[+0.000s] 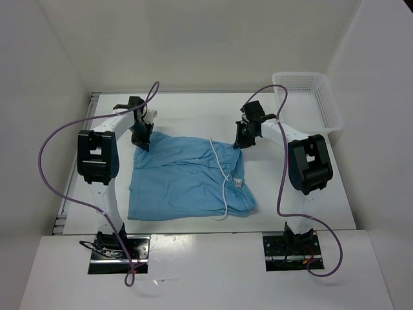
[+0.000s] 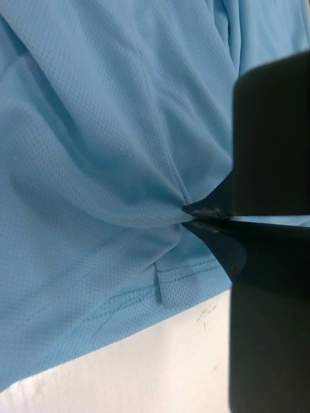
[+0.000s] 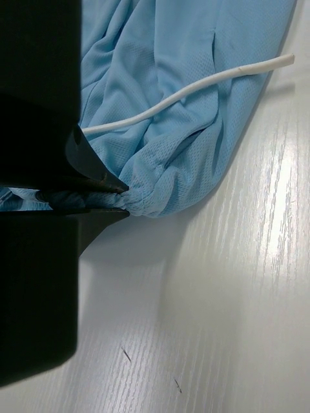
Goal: Fold and stack the shorts
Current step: Fold the shorts
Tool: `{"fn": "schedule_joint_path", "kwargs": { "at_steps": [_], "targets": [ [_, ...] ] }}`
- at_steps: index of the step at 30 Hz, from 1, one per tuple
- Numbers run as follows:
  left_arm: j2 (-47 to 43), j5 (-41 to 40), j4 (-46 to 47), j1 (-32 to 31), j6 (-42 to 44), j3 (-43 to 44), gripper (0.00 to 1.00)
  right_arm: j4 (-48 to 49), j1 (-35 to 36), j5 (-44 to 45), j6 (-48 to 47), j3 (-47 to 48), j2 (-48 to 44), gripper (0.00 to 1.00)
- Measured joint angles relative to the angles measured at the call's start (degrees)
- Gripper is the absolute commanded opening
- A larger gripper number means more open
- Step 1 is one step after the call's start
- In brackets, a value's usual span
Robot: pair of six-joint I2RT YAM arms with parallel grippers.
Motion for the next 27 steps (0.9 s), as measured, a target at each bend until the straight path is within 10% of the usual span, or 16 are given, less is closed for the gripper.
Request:
{"fn": "schedule_joint_path", "kwargs": {
  "at_steps": [16, 27],
  "targets": [
    [-1.40, -3.23, 2.14, 3.76, -0.20, 34.97, 0.00, -0.33, -5.49, -0.55, -2.05, 19.06, 0.81, 0.00],
    [-26.23, -1.57, -3.67, 1.68, -0.09, -4.17, 0.00, 3.54, -5.01, -0.81, -6.23, 0.66, -12.02, 0.00]
  ]
}}
